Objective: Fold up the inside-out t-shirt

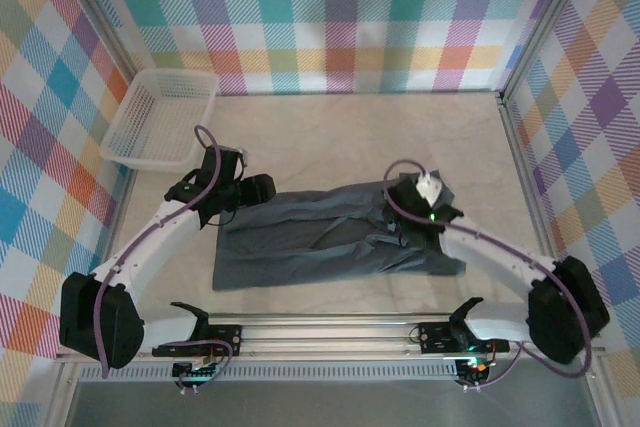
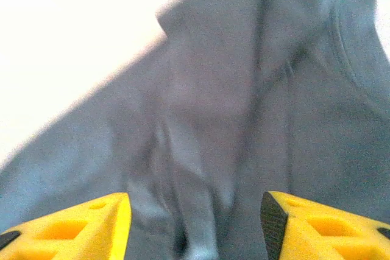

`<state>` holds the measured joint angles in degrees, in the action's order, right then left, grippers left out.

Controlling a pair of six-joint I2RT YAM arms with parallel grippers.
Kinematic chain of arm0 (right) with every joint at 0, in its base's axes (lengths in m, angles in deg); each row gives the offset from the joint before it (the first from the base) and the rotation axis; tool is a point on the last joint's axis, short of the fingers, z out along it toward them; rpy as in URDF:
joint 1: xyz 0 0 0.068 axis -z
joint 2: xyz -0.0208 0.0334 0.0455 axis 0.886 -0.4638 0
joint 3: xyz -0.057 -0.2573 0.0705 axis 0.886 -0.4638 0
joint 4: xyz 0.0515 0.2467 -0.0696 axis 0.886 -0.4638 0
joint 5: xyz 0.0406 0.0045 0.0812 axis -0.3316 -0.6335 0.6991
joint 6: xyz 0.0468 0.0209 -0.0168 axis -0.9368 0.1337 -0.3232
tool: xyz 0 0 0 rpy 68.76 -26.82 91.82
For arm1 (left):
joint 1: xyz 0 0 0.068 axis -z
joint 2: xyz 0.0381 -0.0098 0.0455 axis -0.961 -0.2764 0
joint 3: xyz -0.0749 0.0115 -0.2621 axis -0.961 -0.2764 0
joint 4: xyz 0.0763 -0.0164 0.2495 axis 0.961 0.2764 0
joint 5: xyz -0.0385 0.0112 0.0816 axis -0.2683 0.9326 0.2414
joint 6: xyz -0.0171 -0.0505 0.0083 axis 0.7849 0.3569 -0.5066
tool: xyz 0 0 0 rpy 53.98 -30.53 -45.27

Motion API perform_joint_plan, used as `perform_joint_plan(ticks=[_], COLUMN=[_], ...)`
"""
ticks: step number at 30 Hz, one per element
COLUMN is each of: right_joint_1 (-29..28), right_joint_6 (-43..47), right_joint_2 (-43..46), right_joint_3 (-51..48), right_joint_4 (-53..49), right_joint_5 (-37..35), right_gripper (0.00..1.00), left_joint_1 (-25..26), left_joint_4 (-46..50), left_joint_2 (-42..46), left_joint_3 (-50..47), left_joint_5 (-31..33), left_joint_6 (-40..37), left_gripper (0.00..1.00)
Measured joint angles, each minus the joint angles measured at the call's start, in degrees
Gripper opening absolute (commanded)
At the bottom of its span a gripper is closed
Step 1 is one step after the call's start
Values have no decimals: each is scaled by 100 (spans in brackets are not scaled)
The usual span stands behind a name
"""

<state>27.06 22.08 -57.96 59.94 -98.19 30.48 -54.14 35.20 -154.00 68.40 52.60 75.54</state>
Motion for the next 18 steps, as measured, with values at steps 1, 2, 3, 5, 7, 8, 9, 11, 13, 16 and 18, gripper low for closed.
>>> perform_joint_plan(ticks=[1,2,3,5,7,8,9,11,13,16,18], right_joint_1=[173,299,437,627,772,828,872,984,1051,1099,1134], right_joint_6=[188,328,511,852,1169,1305,1399,1547,1620,1657,1633], right_joint_2=[-337,-619,-992,-1672,-2380,-2721,-2979,-3517,-3840,-4013,-4011], right_joint_3=[358,623,940,1467,2000,2273,2485,2924,3154,3209,3204], right_joint_4=[-2,15,-11,-52,-160,-238,-286,-422,-522,-632,-684], right_joint_5=[-31,-61,-85,-125,-151,-164,-175,-186,-188,-188,-192], right_gripper=[59,59,59,62,63,63,62,59,49,25,16], left_joint_1=[0,0,0,4,4,4,4,4,4,4,4], left_joint_4=[4,2,4,17,22,26,26,28,31,35,35], left_joint_2=[4,7,7,7,7,7,7,7,7,7,7], left_joint_3=[-17,-31,-42,-44,-42,-42,-44,-44,-42,-46,-55], left_joint_5=[-2,-2,-2,0,-2,-2,-2,-4,-2,0,0], left_joint_6=[0,0,0,-2,0,-2,-2,-2,0,-2,0], left_gripper=[72,72,72,72,72,72,72,72,72,72,72])
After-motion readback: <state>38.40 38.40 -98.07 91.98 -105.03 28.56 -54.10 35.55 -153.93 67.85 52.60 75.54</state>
